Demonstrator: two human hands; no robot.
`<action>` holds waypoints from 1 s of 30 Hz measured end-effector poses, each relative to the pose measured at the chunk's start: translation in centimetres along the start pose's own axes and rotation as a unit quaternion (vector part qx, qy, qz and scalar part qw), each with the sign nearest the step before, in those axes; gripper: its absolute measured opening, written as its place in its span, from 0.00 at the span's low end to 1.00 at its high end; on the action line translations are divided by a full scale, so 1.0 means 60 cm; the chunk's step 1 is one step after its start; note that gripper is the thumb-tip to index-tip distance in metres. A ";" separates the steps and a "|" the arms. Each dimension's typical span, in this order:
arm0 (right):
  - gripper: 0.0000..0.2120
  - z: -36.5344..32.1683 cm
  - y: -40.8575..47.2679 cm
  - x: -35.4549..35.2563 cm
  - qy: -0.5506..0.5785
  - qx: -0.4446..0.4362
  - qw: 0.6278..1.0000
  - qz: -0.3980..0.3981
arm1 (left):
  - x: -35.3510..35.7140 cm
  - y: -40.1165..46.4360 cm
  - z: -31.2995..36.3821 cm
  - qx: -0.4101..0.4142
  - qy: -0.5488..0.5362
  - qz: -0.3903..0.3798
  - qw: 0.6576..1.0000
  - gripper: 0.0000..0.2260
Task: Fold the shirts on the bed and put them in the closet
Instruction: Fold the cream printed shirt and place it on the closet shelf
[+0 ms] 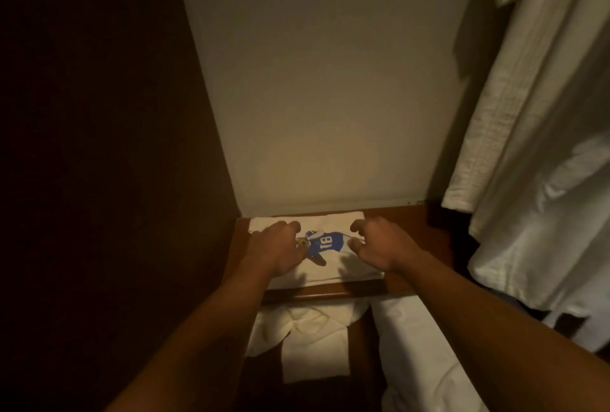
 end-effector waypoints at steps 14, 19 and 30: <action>0.14 -0.281 -0.160 -0.334 0.041 -0.003 0.995 -0.086 | -0.411 -0.239 0.002 -0.023 -0.045 -0.079 0.996 0.19; 0.12 -0.384 -0.256 -0.405 0.058 -0.037 0.992 -0.110 | -0.509 -0.358 0.007 -0.036 -0.066 -0.079 0.994 0.14; 0.11 -0.506 -0.474 -0.414 0.003 -0.135 0.974 -0.183 | -0.541 -0.628 0.019 -0.109 -0.115 -0.111 0.981 0.11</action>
Point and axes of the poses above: each hand's wrist, its own y-axis towards the middle knuckle, its own x-axis out of the palm, z = x × y, the point moved 10 cm from there along y, towards the middle knuckle, and after that the axes turned 8 degrees about y, right-handed, at the moved point
